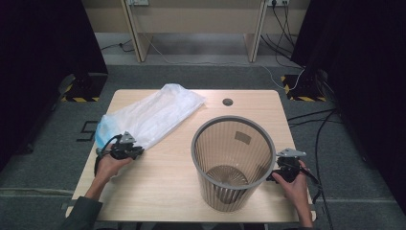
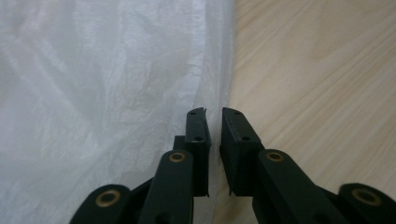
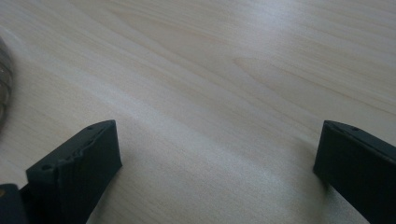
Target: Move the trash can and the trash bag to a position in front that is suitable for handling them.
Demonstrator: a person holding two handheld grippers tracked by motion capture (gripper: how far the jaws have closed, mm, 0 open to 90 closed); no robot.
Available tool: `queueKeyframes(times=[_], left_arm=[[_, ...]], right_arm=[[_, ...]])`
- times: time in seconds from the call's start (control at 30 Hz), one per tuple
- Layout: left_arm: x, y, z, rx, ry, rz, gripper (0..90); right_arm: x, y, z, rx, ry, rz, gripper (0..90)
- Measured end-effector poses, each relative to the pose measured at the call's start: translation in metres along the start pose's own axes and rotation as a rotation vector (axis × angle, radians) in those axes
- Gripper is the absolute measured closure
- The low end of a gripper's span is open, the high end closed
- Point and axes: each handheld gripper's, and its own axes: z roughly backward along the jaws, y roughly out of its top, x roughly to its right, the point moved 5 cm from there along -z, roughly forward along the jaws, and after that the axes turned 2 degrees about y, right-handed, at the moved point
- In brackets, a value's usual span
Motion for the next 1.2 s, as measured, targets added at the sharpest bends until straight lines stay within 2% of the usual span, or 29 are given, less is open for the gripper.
queueKeyframes(times=[0.03, 0.07, 0.13, 0.2, 0.3, 0.37, 0.43, 0.47, 0.5, 0.53, 0.57, 0.63, 0.7, 0.73, 0.87, 0.97, 1.1, 1.2], left_arm=[[-0.002, 0.001, 0.002, 0.017, 0.0, 0.018, 71.0], [-0.002, 0.004, 0.003, 0.035, -0.001, 0.045, 61.9], [-0.001, 0.014, 0.001, 0.06, 0.013, 0.051, 44.5], [0.001, 0.027, -0.007, 0.078, 0.024, 0.069, 36.0], [0.006, 0.05, -0.027, 0.087, 0.026, 0.11, 32.1], [0.011, 0.062, -0.04, 0.076, 0.024, 0.098, 31.6], [0.017, 0.072, -0.055, 0.067, 0.003, 0.114, 32.8], [0.019, 0.077, -0.064, 0.07, 0.003, 0.127, 37.1], [0.02, 0.079, -0.069, 0.07, 0.006, 0.133, 37.1], [0.019, 0.08, -0.075, 0.054, 0.012, 0.125, 38.9], [0.018, 0.081, -0.08, 0.05, 0.022, 0.12, 43.4], [0.015, 0.079, -0.085, 0.053, 0.006, 0.126, 62.9], [0.013, 0.076, -0.081, 0.042, 0.014, 0.098, 80.0], [0.013, 0.075, -0.078, 0.038, 0.015, 0.079, 82.2], [0.014, 0.061, -0.06, 0.02, -0.03, 0.037, 85.0], [0.015, 0.042, -0.042, 0.0, -0.072, 0.007, 84.3], [0.015, 0.018, -0.016, -0.032, -0.083, -0.049, 82.5], [0.007, 0.0, 0.001, -0.055, -0.069, -0.066, 80.5]], right_arm=[[0.0, 0.0, 0.0, 0.0, -0.001, -0.001, 0.5], [0.0, 0.0, 0.0, 0.001, -0.001, -0.002, 0.5], [-0.001, 0.001, -0.001, -0.002, -0.002, 0.0, 0.5], [-0.001, 0.001, -0.001, 0.0, -0.002, -0.001, 0.5], [-0.001, 0.001, -0.001, 0.0, 0.0, -0.001, 0.5], [-0.001, 0.001, -0.001, 0.0, 0.001, 0.001, 0.5], [-0.001, 0.001, -0.001, -0.001, 0.003, 0.004, 0.5], [-0.001, 0.001, -0.001, -0.003, 0.003, 0.003, 0.5], [-0.001, 0.001, -0.001, -0.003, 0.003, 0.003, 0.5], [-0.002, 0.001, -0.001, -0.002, 0.004, 0.004, 0.5], [-0.002, 0.001, -0.001, -0.002, 0.005, 0.005, 0.5], [-0.002, 0.001, -0.001, -0.001, 0.007, 0.008, 0.5], [-0.002, 0.001, -0.001, -0.001, 0.007, 0.008, 0.5], [-0.002, 0.001, -0.001, -0.001, 0.007, 0.008, 0.5], [-0.002, 0.001, -0.001, -0.001, 0.007, 0.008, 0.5], [-0.002, 0.001, -0.001, -0.001, 0.007, 0.008, 0.6], [-0.003, 0.001, -0.001, -0.001, 0.006, 0.006, 0.6], [-0.003, 0.001, -0.001, -0.003, 0.006, 0.005, 0.6]])
